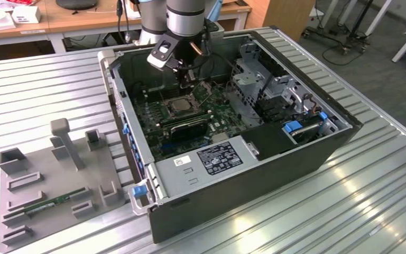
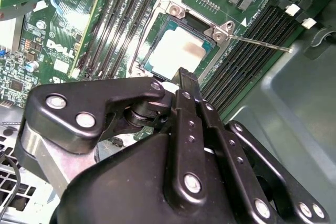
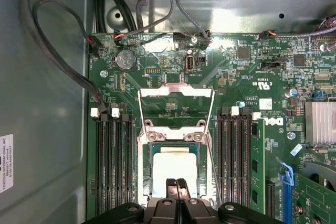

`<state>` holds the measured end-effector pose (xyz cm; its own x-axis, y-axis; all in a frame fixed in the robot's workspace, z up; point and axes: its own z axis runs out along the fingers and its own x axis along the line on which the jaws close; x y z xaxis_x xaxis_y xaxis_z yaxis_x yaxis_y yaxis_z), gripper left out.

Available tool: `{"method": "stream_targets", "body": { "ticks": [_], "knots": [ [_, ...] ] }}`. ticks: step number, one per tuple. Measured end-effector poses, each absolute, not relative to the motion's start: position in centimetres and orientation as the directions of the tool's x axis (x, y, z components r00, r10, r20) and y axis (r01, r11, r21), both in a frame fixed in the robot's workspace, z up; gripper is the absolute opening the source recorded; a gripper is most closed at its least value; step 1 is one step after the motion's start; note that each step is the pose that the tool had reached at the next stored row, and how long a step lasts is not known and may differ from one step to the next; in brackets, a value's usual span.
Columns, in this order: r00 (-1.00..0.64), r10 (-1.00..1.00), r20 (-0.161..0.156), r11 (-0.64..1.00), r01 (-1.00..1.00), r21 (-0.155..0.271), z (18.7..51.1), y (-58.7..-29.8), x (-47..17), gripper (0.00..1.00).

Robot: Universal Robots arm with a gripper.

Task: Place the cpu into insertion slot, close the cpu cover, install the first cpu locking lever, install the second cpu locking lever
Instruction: 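Close the cpu cover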

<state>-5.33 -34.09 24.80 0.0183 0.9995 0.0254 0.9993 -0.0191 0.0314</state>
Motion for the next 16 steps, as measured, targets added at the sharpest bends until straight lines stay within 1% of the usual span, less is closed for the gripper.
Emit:
{"method": "stream_targets", "body": {
  "ticks": [11, 16],
  "knots": [
    [0.018, 1.0, 0.025, -0.019, 0.999, 0.031, 24.83, -34.09, -5.33, 0.11],
    [0.018, 1.0, 0.025, -0.019, 0.999, 0.031, 25.32, -34.08, -5.33, 0.11]
  ]
}}
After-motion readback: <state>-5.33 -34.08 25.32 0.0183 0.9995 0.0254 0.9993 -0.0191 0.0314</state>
